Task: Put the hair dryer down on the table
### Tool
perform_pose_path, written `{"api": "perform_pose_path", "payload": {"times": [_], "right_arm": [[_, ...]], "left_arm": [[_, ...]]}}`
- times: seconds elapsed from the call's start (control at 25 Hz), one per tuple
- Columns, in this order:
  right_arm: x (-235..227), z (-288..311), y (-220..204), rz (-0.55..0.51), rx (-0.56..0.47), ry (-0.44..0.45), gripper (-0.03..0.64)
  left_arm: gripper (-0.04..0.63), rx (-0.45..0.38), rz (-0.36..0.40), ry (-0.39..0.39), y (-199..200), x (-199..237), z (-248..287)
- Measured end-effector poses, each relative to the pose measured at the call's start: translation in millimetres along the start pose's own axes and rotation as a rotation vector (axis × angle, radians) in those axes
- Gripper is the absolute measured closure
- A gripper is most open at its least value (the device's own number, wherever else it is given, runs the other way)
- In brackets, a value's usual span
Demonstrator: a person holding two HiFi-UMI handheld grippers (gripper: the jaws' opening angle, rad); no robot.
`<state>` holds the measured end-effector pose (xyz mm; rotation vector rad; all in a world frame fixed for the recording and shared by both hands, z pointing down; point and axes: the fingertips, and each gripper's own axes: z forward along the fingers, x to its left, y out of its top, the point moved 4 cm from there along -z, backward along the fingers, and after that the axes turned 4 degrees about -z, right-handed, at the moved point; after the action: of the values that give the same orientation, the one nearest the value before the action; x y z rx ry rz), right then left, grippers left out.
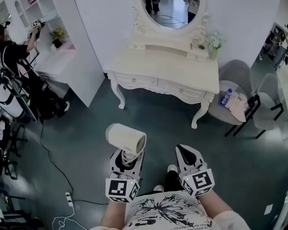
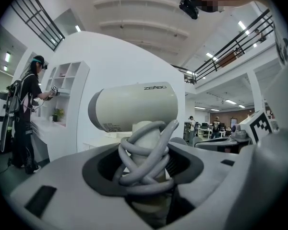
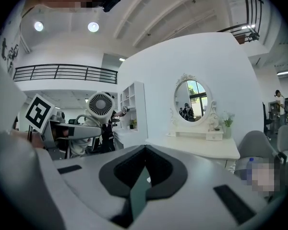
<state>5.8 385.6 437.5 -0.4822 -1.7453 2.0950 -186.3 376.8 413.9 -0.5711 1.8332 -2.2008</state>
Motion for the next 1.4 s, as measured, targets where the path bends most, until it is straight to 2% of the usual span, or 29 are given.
{"api": "perform_pose_path", "payload": {"times": [0.16, 0.8, 0.96, 1.12, 1.4], "right_arm": [[-24.1, 30.3, 0.2, 0.002, 0.001, 0.018, 0.600], [-173.2, 158.6, 39.3, -0.019, -0.018, 0.080, 0.600], [-203.4, 181.0, 39.0, -0.012, -0.008, 0.054, 0.600], [-225.0, 202.8, 36.3, 0.000, 0.002, 0.007, 0.600], [-240.6, 266.0, 42.2, -0.012, -0.002, -0.067, 0.600]], "left_arm": [[0.350, 0.005, -0.008, 0.011, 0.4, 7.8, 32.7], [0.350, -0.009, -0.004, 0.078, 42.5, 18.6, 213.2], [0.350, 0.008, -0.018, 0.072, 43.9, 23.4, 247.8], [0.350, 0.014, 0.006, 0.047, 46.6, 35.7, 274.4], [0.350, 0.015, 0.010, -0.024, 56.1, 86.0, 337.8]]}}
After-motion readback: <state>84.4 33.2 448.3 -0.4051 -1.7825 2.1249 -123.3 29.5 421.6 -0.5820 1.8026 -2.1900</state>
